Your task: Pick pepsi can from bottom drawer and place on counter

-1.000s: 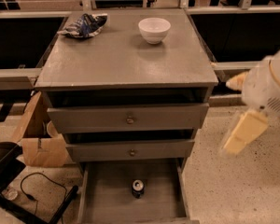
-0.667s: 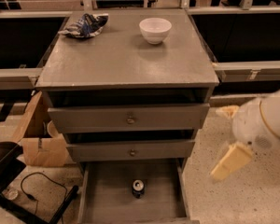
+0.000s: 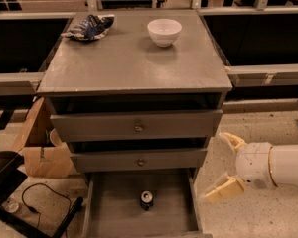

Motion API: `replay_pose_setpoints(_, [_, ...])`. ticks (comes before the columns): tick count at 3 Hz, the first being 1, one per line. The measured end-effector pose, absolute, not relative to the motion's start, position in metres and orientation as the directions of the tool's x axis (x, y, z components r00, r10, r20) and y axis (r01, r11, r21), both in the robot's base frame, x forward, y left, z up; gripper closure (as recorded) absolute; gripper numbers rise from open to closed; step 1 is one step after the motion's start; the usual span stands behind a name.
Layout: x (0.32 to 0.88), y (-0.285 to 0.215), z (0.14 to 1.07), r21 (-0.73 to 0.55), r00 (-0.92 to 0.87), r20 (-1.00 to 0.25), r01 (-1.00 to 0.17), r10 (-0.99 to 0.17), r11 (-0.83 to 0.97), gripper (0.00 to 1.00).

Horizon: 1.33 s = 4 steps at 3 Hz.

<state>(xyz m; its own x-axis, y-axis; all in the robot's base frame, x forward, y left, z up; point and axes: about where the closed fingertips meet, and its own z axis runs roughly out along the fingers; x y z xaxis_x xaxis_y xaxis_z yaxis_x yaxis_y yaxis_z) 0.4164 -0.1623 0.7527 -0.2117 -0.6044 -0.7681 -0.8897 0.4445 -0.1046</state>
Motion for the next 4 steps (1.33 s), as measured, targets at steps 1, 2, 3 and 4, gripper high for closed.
replay_pose_setpoints(1, [0.421, -0.162, 0.751, -0.144, -0.167, -0.783, -0.889, -0.599, 0.435, 0.0])
replay_pose_setpoints(2, [0.421, -0.162, 0.751, -0.144, -0.167, -0.783, -0.889, -0.6, 0.435, 0.0])
replay_pose_setpoints(3, [0.432, -0.151, 0.722, -0.115, -0.145, -0.825, -0.904, -0.547, 0.413, 0.0])
replay_pose_setpoints(4, [0.446, -0.124, 0.664, -0.112, -0.088, -0.88, -0.916, -0.467, 0.384, 0.0])
